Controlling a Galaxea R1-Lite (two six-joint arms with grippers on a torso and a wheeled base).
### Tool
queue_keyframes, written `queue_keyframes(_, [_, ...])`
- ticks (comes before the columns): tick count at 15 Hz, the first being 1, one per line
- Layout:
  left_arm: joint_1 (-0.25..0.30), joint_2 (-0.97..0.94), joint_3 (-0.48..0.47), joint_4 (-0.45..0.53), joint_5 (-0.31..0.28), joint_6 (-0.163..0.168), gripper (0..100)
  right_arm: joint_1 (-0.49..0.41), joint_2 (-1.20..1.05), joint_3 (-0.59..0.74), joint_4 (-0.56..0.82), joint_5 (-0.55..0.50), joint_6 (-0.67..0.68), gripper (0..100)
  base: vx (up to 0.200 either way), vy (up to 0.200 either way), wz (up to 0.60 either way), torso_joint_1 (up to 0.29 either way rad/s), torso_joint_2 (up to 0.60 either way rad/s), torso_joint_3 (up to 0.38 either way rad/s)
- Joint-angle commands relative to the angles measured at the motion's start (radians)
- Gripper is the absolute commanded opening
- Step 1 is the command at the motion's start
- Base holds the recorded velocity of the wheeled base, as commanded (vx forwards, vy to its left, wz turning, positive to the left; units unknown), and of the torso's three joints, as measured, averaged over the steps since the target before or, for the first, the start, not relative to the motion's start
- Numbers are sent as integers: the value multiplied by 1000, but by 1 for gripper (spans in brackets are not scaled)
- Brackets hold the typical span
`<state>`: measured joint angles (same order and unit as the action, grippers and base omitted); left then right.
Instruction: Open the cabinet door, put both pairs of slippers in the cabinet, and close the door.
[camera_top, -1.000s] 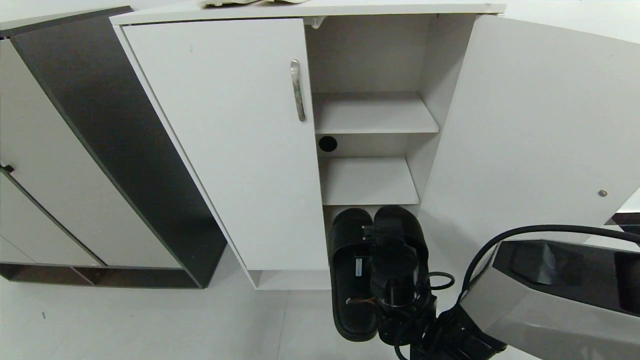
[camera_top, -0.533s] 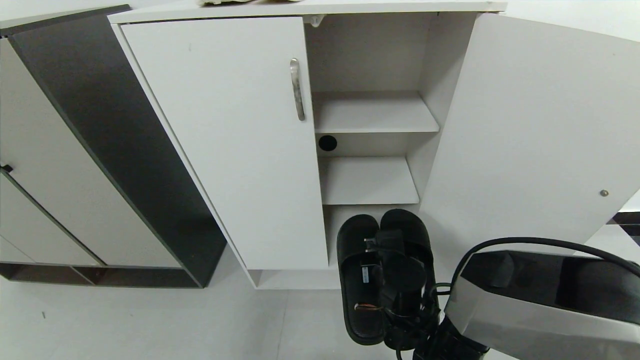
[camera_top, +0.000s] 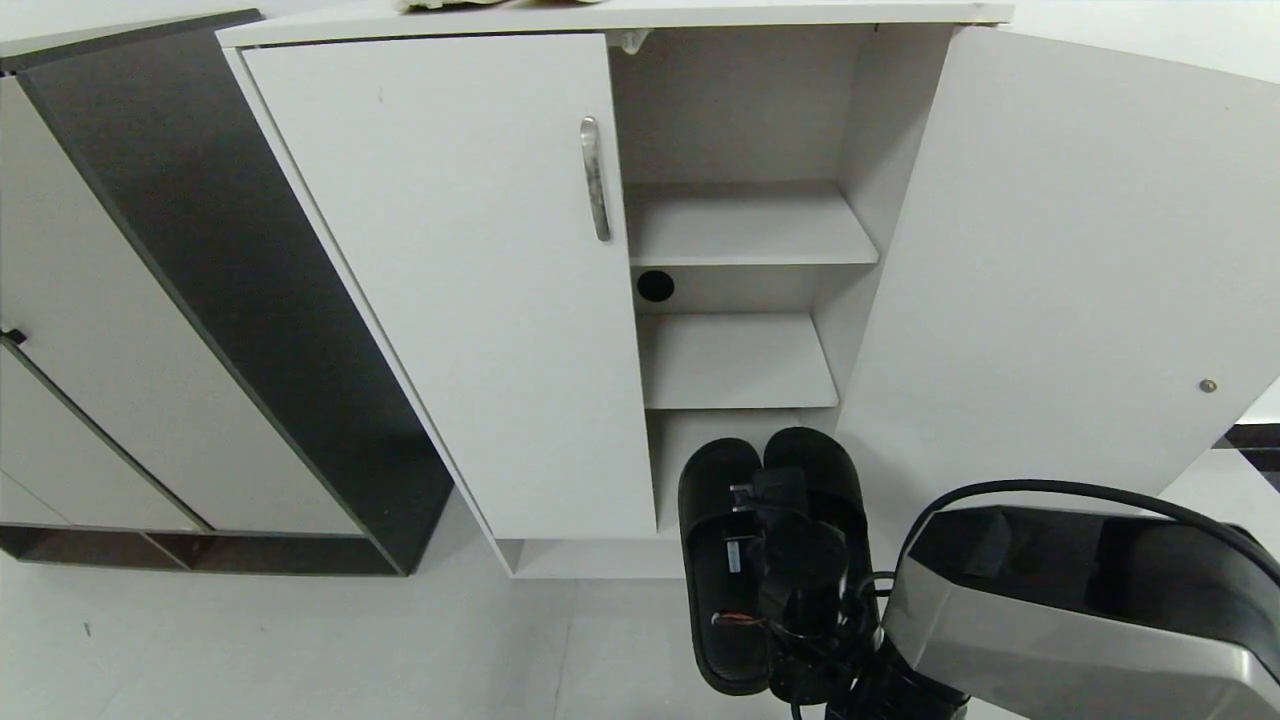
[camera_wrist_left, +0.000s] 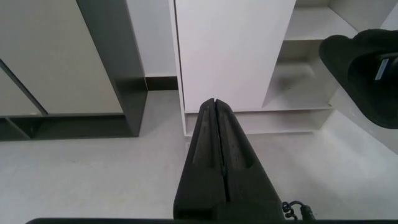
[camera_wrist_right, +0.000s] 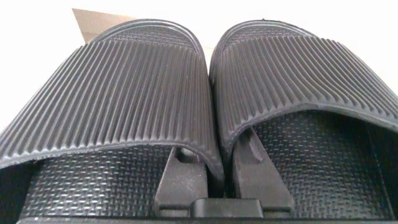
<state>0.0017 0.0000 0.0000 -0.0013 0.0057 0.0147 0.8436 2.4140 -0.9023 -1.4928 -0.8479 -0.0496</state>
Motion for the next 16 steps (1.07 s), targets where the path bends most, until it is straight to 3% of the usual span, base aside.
queue_keyframes(1, [1, 2, 0, 0, 0, -1, 0, 0, 7, -1, 0, 0, 2, 0, 200, 0, 0, -2, -7, 2])
queue_keyframes(11, [0, 2, 0, 0, 0, 1, 0, 0, 7, -3, -1, 0, 2, 0, 200, 0, 0, 1, 3, 3])
queue_keyframes(16, [0, 2, 0, 0, 0, 1, 0, 0, 8, -24, 3, 0, 25, 0, 0, 0, 0, 0, 0, 0])
